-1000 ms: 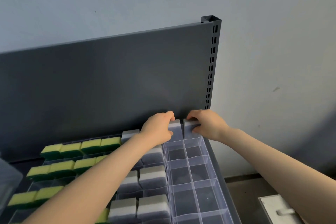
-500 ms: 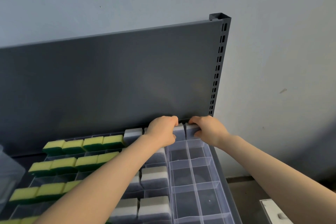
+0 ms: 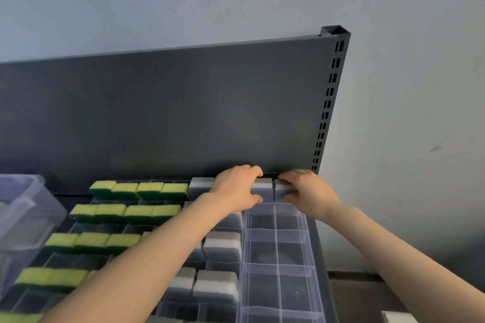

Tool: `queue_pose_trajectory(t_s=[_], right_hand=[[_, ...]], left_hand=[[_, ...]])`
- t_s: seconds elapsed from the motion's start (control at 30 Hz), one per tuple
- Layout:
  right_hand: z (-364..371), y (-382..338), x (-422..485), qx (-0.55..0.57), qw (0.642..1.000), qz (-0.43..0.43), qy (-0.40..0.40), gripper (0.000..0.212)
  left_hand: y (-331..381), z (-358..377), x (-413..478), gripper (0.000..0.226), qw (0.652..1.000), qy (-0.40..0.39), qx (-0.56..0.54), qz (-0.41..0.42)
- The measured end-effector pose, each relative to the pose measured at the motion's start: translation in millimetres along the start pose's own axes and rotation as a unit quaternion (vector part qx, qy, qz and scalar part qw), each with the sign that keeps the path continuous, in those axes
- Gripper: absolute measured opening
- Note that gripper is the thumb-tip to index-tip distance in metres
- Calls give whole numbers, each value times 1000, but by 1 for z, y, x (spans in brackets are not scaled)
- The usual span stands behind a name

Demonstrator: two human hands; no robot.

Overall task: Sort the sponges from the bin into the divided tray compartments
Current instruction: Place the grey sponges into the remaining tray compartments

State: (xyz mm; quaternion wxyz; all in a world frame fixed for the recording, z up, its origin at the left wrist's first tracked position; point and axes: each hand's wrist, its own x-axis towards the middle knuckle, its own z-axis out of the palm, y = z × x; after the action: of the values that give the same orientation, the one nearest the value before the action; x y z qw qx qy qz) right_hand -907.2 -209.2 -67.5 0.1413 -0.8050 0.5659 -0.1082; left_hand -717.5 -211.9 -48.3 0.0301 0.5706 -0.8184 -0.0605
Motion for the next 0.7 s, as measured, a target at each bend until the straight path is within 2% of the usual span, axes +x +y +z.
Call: queue_pose_trajectory(t_s=[0.17, 0.37, 0.53, 0.7], right_hand=[[-17, -28, -10, 17, 996, -35, 76, 48], [-15, -75, -20, 15, 997, -56, 47, 45], [-3, -120, -26, -7, 998, -58, 29, 41], [16, -199, -34, -31, 994, -93, 39, 36]], left_hand=[[-10, -23, -33, 48, 997, 61, 16, -35], [-48, -39, -92, 38, 991, 75, 49, -100], [-99, -48, -146, 36, 978, 54, 106, -171], [-159, -68, -225, 34, 966, 31, 126, -224]])
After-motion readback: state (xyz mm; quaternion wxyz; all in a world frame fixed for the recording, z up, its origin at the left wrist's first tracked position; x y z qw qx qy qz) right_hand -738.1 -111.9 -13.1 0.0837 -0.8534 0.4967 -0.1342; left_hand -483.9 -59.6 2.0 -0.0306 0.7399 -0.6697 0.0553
